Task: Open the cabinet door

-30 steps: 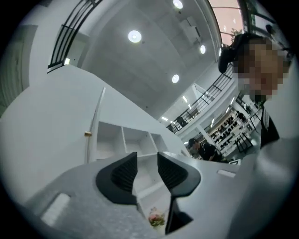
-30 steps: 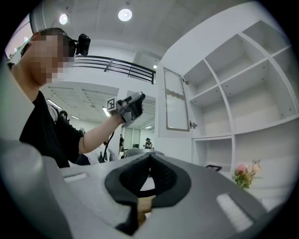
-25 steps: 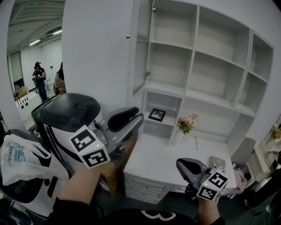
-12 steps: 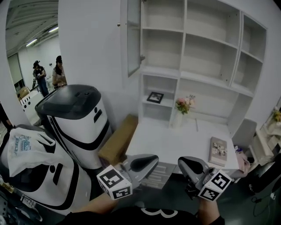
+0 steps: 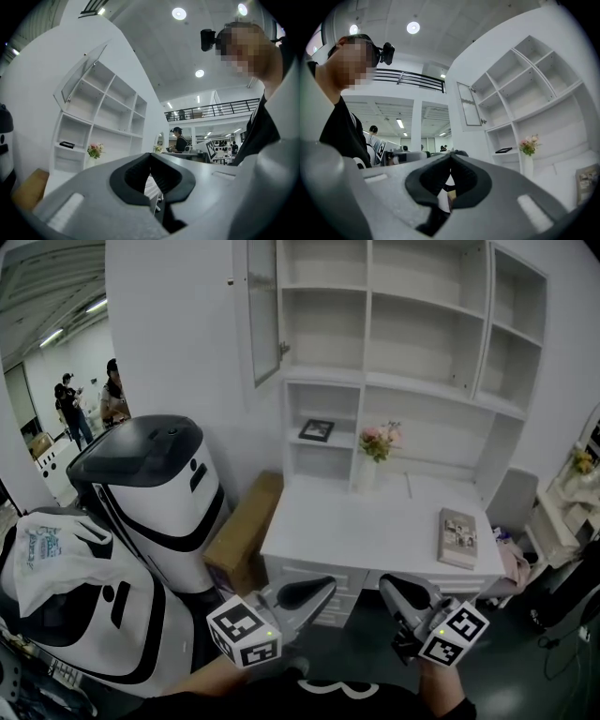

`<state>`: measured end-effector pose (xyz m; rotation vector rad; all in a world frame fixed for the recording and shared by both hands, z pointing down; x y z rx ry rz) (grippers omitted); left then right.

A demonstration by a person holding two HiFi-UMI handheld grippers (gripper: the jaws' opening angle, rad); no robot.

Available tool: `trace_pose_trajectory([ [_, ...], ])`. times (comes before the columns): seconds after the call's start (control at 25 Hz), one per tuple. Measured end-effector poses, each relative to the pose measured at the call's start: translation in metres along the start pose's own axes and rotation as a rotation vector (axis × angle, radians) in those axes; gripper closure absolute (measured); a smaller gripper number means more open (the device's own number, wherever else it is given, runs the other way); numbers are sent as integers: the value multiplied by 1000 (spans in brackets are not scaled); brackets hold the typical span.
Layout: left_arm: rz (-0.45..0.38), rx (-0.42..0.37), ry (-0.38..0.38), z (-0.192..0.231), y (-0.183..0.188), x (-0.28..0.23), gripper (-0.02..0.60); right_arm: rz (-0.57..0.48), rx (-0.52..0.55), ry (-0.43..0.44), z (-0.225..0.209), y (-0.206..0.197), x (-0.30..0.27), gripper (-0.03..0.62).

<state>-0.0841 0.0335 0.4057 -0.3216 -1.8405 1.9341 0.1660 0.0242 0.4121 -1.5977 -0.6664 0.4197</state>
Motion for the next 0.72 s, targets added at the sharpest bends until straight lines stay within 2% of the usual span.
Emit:
trace_pose_trajectory([
  [0.44, -9, -6, 13, -3, 13, 0, 571, -12, 4, 2, 5, 0, 8, 599],
  [0.72, -22, 12, -3, -5, 7, 6, 571, 5, 45, 12, 16, -4, 6, 599],
])
Point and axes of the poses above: the fingertips, and each gripper's own axes: x backward along the fingers, z to its left, y out of its top, the point moved 10 cm from there along x, backward along the fingers, and after that the axes turned 5 degrees about -y, right-handed, at the moved point
